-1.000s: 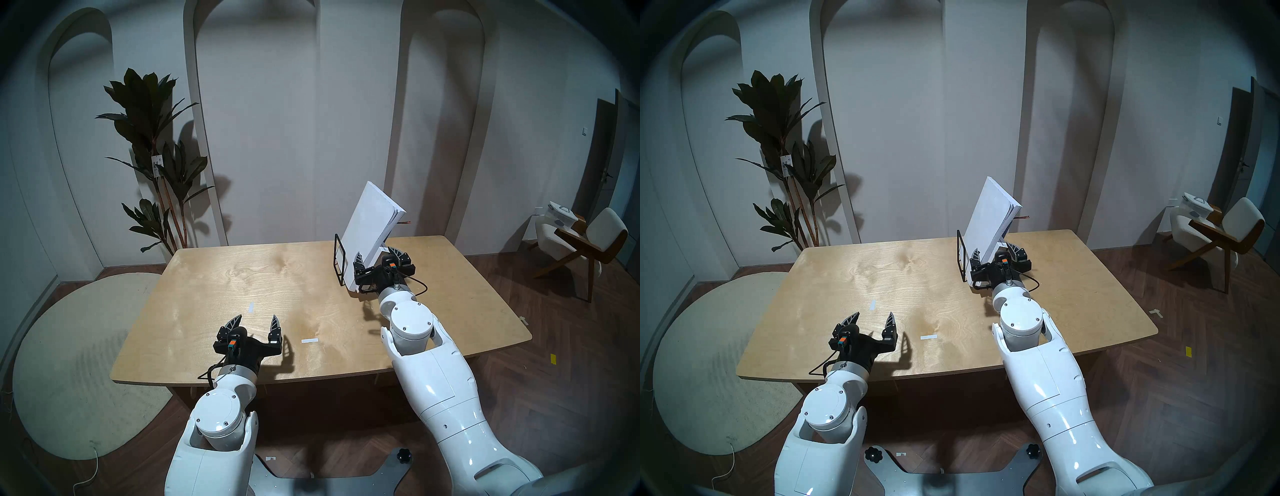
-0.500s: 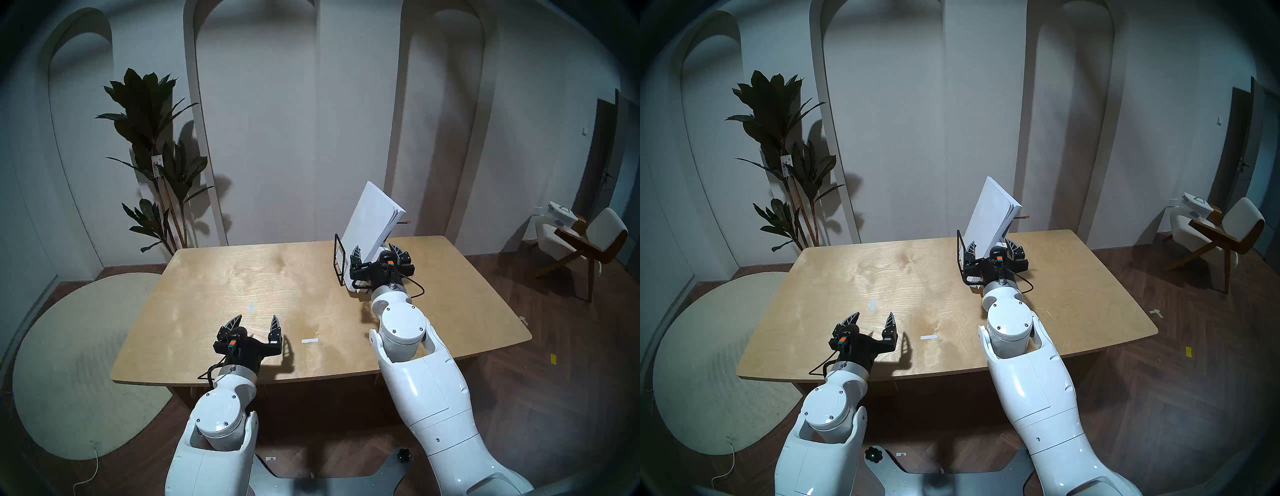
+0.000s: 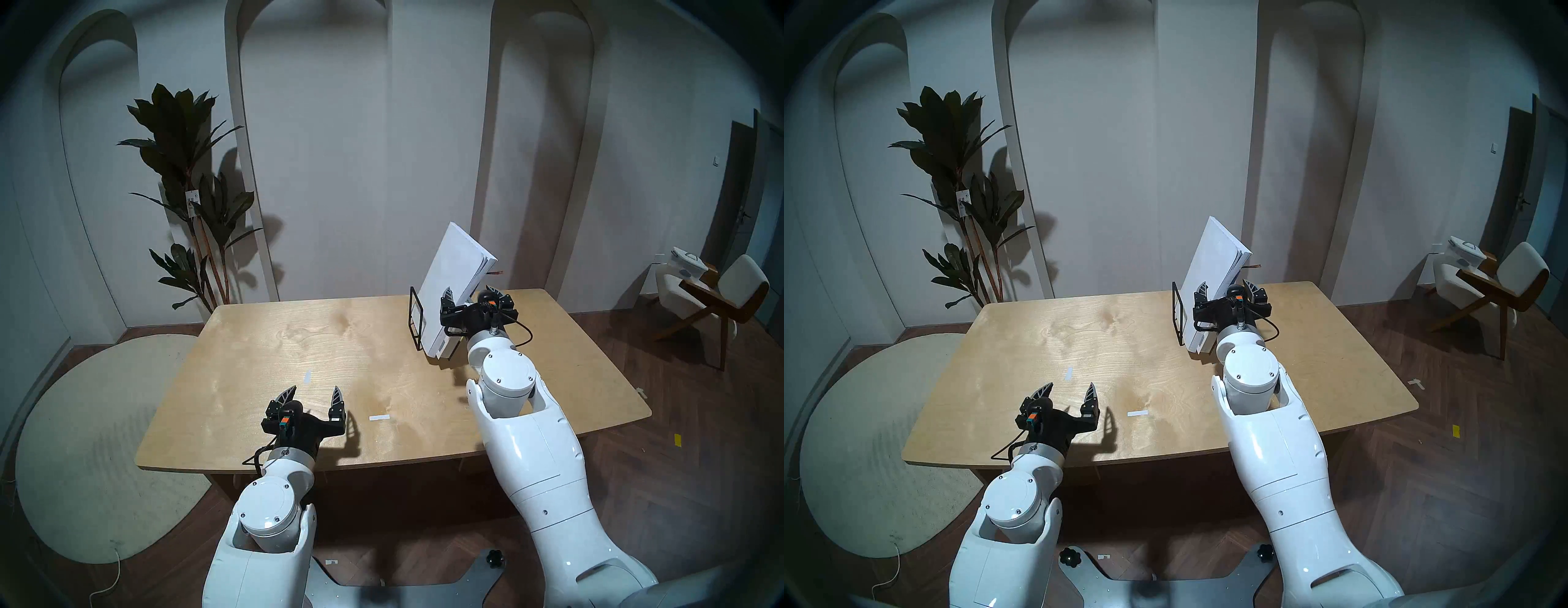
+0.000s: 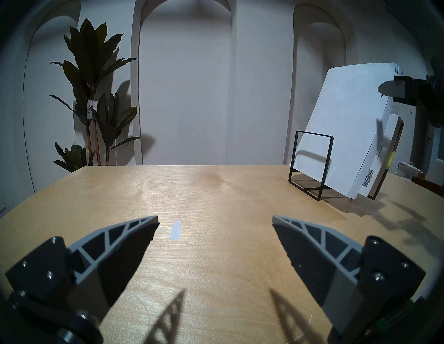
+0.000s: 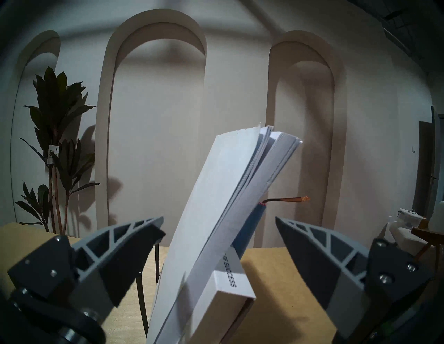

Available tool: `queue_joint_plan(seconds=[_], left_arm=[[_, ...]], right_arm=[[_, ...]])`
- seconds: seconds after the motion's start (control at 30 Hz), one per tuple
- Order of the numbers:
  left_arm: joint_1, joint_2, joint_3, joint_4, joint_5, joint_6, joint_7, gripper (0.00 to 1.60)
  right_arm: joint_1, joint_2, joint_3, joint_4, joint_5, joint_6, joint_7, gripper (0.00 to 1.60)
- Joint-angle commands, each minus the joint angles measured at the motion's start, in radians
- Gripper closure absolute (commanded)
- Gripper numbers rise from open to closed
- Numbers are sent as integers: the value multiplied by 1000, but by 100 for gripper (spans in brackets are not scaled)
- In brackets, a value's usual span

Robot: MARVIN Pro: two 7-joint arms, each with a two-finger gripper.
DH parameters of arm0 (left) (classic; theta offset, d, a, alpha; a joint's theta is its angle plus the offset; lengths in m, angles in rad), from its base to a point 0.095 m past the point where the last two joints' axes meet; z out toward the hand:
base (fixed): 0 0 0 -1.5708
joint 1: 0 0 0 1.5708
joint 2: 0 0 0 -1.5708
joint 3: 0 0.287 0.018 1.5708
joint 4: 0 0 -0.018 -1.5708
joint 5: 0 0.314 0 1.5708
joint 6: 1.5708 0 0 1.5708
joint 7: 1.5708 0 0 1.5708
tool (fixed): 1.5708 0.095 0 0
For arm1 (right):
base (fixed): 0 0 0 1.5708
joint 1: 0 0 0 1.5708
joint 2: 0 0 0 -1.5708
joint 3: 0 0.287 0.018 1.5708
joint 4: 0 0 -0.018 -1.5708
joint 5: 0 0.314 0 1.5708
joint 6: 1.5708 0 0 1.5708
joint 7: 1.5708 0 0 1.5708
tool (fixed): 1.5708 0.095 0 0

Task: Stack the books into one stack

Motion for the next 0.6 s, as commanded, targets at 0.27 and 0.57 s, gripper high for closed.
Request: queue_joint_plan(seconds=[0.27,0.57], left_arm=[[-4,1,-1,-20,-2,-4,1,0],[-4,1,-1,-21,-2,-4,0,0]], right_arm=[[162,49,-11,244,-82,-166,18,0],[71,-43,-4,125,-85,-126,-130,0]])
